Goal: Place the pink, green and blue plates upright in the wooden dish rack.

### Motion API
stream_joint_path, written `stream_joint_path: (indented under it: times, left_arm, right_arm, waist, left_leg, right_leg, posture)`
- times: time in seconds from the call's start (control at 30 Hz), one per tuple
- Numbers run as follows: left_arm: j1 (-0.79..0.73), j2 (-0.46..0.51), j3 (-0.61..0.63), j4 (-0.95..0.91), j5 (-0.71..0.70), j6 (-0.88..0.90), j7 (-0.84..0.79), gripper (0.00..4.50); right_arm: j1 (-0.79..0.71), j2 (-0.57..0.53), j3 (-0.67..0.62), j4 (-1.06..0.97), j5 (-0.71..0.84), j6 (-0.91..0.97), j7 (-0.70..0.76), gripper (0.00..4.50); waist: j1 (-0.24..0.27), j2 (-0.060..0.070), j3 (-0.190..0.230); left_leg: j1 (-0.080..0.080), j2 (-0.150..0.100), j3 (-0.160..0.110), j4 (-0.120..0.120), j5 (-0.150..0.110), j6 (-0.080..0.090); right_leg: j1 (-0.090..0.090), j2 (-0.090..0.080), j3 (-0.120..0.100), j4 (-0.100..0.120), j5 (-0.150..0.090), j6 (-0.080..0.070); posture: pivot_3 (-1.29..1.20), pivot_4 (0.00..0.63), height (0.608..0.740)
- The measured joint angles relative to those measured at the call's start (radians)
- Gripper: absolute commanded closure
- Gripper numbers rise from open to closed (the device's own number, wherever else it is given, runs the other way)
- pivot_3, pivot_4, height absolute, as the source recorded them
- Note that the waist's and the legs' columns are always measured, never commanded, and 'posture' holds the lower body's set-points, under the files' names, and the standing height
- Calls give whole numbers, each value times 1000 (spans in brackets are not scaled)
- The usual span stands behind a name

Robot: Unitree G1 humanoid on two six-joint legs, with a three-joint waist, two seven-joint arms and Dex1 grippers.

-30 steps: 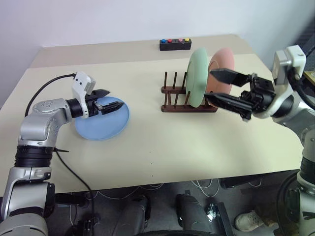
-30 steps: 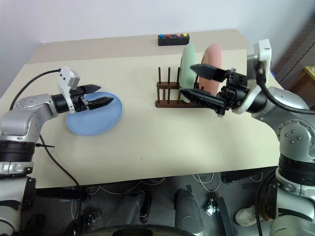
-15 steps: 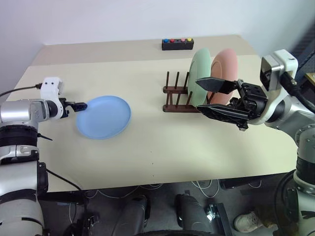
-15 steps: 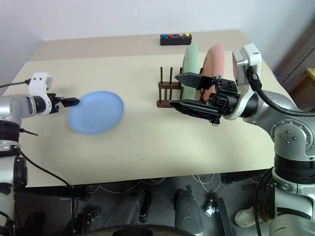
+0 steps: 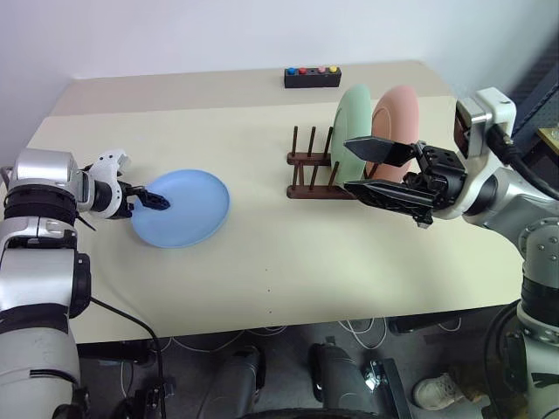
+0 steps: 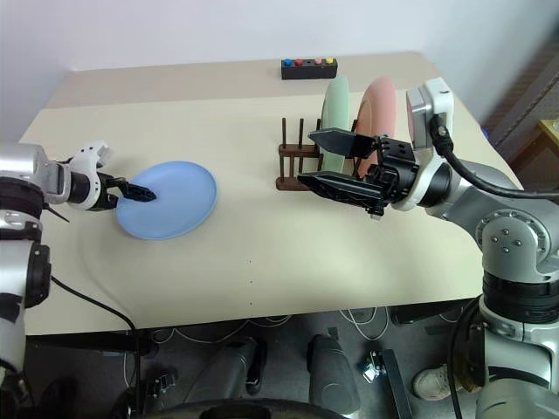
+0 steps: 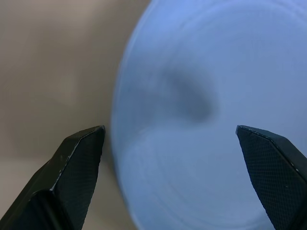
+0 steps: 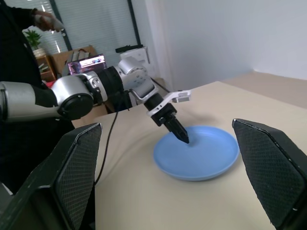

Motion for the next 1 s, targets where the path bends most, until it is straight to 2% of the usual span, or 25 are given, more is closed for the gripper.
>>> stream_joint_path:
  times: [0.03, 0.1, 0.27, 0.57, 0.73, 0.87, 1.0]
  left_arm:
    - [0, -2, 6, 6, 1, 1, 3, 833]
    - [0, -8, 34, 21, 0, 11, 20, 1782]
    - [2, -28, 107, 48, -8, 33, 64, 4389]
    - [37, -47, 280, 12, -91, 47, 85, 4454]
    - [145, -60, 431, -161, -192, 7, 83, 4454]
    - [158, -147, 660, -313, -321, 8, 185, 4454]
    - [196, -270, 769, -497, -380, -48, 336, 4454]
  right_arm:
    - [0, 0, 0, 0, 0, 0, -3, 0]
    - [6, 0, -1, 0, 1, 0, -10, 0]
    - [11, -1, -1, 0, 2, 0, -16, 0]
    - [11, -9, 8, -1, -28, -14, 6, 0]
    - [37, -38, 125, -13, -289, -204, 73, 0]
    - [-6, 9, 243, -14, -509, -400, 84, 0]
    - [-86, 43, 342, -15, -755, -632, 57, 0]
  waist:
    - [0, 0, 0]
    - [1, 0, 0]
    - [5, 0, 0]
    - [14, 0, 0]
    - [3, 0, 0]
    - [-1, 0, 0]
    - [-1, 0, 0]
  left_leg:
    - [0, 0, 0, 0, 0, 0]
    - [0, 0, 0, 0, 0, 0]
    - [0, -1, 0, 1, 0, 0]
    - [0, -1, 0, 1, 0, 0]
    - [0, 0, 0, 1, 0, -1]
    - [0, 0, 0, 1, 1, -2]
    - [0, 0, 0, 1, 4, -8]
  right_leg:
    - [0, 0, 0, 0, 0, 0]
    - [0, -1, 0, 0, 0, 0]
    - [1, -1, 0, 0, 0, 0]
    - [0, -2, 0, 0, 0, 0]
    - [-1, -2, 0, 2, 0, 0]
    - [-1, -1, 0, 3, 0, 0]
    - [-2, -1, 0, 5, 0, 0]
  posture:
    - [0, 150, 740]
    - [0, 150, 740]
    - [0, 150, 740]
    - [0, 150, 740]
    - [0, 150, 740]
    - [0, 150, 740]
    - [0, 150, 740]
